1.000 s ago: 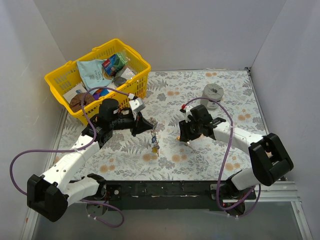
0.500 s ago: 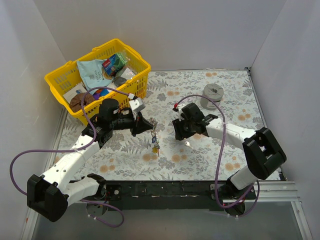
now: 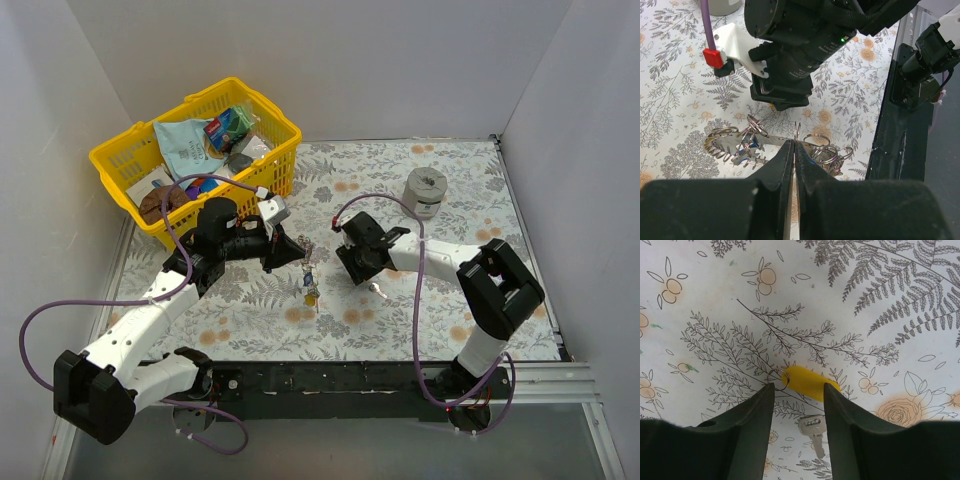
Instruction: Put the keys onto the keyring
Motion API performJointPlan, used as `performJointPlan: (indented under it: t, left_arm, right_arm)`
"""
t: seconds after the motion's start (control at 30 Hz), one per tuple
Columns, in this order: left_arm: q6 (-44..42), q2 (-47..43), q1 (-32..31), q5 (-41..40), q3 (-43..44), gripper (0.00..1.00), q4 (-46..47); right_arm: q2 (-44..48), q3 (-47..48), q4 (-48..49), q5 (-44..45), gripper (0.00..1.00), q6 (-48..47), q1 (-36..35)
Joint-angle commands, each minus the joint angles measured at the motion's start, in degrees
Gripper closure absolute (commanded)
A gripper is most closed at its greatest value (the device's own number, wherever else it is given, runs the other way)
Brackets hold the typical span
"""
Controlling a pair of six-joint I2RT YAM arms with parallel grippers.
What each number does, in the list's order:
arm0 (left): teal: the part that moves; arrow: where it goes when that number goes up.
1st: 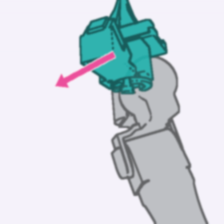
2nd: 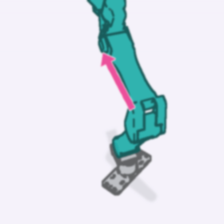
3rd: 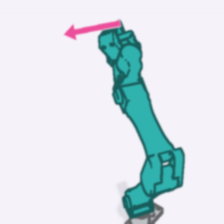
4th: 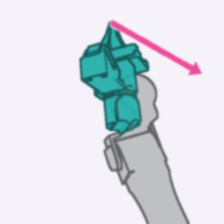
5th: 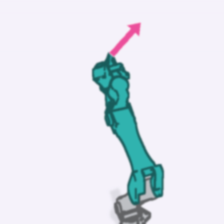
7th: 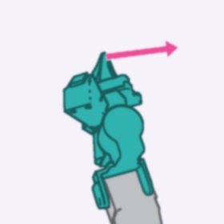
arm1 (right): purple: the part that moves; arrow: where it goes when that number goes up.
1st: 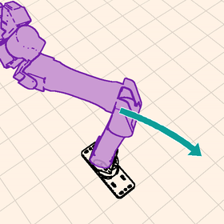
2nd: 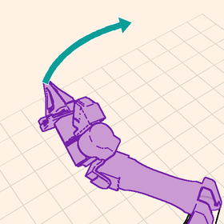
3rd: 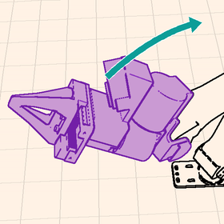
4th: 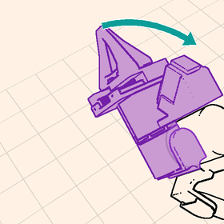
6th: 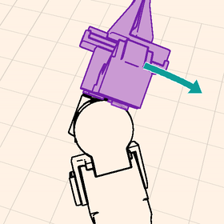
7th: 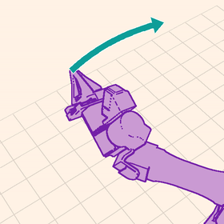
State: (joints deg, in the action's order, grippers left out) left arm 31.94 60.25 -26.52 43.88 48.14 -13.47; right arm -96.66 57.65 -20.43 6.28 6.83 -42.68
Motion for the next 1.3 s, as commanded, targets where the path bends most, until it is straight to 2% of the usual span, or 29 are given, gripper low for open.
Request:
performJointPlan:
  t: [0.0, 0.63, 0.87, 1.27]
  left_arm:
    - [-0.22, -1.98, 0.16, 0.24, -0.15, 1.0, 1.26]
    - [-0.22, -1.98, 0.16, 0.15, -0.24, 1.0, 1.17]
    - [-0.13, -2.06, 0.16, 0.33, 0.02, 1.0, 1.0]
    - [-0.39, -1.98, 0.16, 0.77, 0.2, 1.0, 0.99]
  right_arm:
    - [-0.81, 3.08, -0.84, 2.94, 0.49, -1.99, -2.41]
    - [3.24, 0.45, 2.94, 6.63, 0.5, -4.55, -5.31]
    - [-1.16, 0.1, 2.41, 6.73, 0.51, -0.95, -5.31]
    - [4.37, -9.3, 2.23, 4.53, 0.59, 5.47, -5.05]
